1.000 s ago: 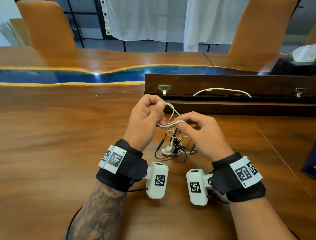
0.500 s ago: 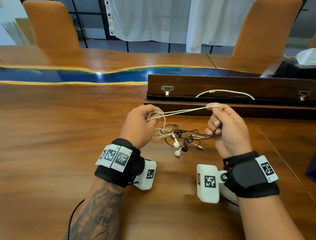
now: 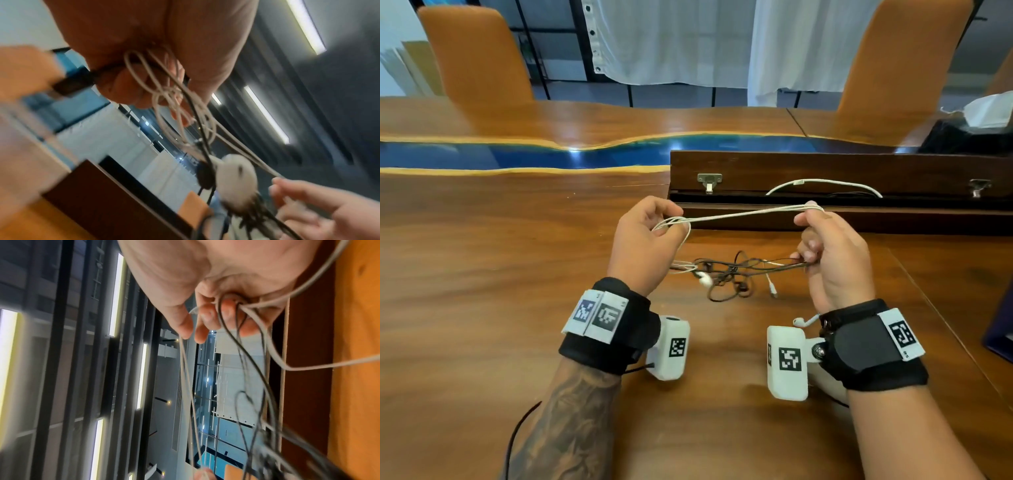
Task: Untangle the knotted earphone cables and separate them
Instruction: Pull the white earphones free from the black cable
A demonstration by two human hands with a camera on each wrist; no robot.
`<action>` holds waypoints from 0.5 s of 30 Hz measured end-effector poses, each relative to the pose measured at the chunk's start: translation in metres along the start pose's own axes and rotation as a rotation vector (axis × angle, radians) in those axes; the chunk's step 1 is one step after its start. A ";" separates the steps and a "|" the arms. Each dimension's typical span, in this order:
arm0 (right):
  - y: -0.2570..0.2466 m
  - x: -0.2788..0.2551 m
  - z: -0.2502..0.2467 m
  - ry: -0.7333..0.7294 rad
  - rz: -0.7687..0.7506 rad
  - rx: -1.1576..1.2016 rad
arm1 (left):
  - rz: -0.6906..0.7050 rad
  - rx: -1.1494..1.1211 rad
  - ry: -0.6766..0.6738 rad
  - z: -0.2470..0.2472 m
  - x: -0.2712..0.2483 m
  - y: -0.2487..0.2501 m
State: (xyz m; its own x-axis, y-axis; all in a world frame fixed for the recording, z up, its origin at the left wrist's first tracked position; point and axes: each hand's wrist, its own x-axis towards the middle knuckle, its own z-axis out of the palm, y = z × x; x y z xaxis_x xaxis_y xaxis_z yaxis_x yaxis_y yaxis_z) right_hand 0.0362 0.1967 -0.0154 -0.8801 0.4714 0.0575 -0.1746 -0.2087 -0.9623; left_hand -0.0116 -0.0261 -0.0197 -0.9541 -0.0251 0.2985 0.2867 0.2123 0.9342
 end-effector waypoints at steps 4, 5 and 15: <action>-0.002 0.002 -0.003 0.127 -0.057 0.098 | 0.059 0.290 -0.035 -0.006 0.000 -0.004; -0.003 0.003 -0.004 0.142 -0.064 0.120 | 0.061 0.359 -0.034 -0.008 0.001 -0.005; 0.003 0.007 -0.005 0.253 -0.280 -0.064 | -0.068 -0.064 0.176 -0.017 0.011 -0.005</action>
State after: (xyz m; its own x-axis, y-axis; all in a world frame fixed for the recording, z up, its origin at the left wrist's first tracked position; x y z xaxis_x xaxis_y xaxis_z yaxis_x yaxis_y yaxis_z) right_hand 0.0319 0.2038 -0.0197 -0.6639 0.7011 0.2603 -0.3576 0.0080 -0.9338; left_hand -0.0220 -0.0440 -0.0176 -0.9432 -0.2088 0.2585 0.2324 0.1418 0.9622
